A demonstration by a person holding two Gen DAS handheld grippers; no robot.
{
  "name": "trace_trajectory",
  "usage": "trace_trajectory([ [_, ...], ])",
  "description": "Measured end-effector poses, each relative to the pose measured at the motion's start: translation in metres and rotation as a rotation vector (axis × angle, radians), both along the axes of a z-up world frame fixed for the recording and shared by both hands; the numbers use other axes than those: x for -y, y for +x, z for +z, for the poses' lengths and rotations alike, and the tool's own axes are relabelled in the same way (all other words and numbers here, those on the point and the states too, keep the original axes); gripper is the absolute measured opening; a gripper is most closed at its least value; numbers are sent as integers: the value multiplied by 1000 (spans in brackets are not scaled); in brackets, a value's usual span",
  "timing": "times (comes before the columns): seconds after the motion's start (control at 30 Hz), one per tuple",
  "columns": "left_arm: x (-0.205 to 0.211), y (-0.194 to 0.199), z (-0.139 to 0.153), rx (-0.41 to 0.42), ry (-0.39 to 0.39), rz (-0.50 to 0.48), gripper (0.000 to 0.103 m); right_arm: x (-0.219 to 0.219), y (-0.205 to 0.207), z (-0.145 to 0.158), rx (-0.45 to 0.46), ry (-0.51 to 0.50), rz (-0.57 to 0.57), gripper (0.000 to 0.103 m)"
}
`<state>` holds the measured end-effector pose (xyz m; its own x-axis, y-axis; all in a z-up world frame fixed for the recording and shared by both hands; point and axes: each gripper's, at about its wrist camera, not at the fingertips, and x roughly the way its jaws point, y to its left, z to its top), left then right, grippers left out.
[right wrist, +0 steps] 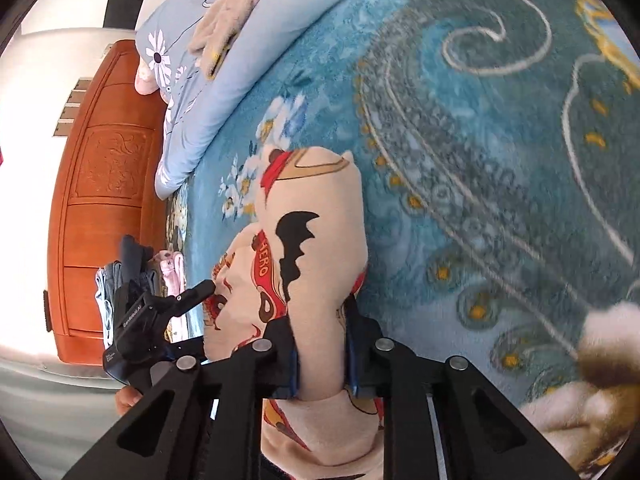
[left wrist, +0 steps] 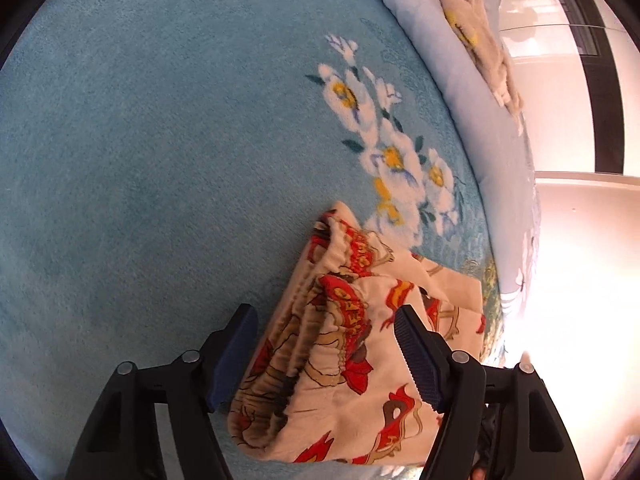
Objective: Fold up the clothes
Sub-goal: 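Lift the folded pants with both grippers and carry toward the clothes stack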
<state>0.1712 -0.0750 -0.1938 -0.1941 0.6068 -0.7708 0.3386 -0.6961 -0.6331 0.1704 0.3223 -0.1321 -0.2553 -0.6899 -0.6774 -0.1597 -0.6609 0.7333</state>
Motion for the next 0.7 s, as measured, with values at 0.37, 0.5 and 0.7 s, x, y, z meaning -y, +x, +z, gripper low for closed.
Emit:
trace_trajectory([
  [0.37, -27, -2, -9, 32, 40, -78, 74, -18, -55, 21, -50, 106, 43, 17],
  [0.5, -28, -3, -16, 42, 102, -60, 74, -32, -46, 8, -21, 63, -5, 19],
  [0.7, -33, -3, -24, 54, 117, -34, 47, -41, -42, -4, 5, 17, -37, 20],
])
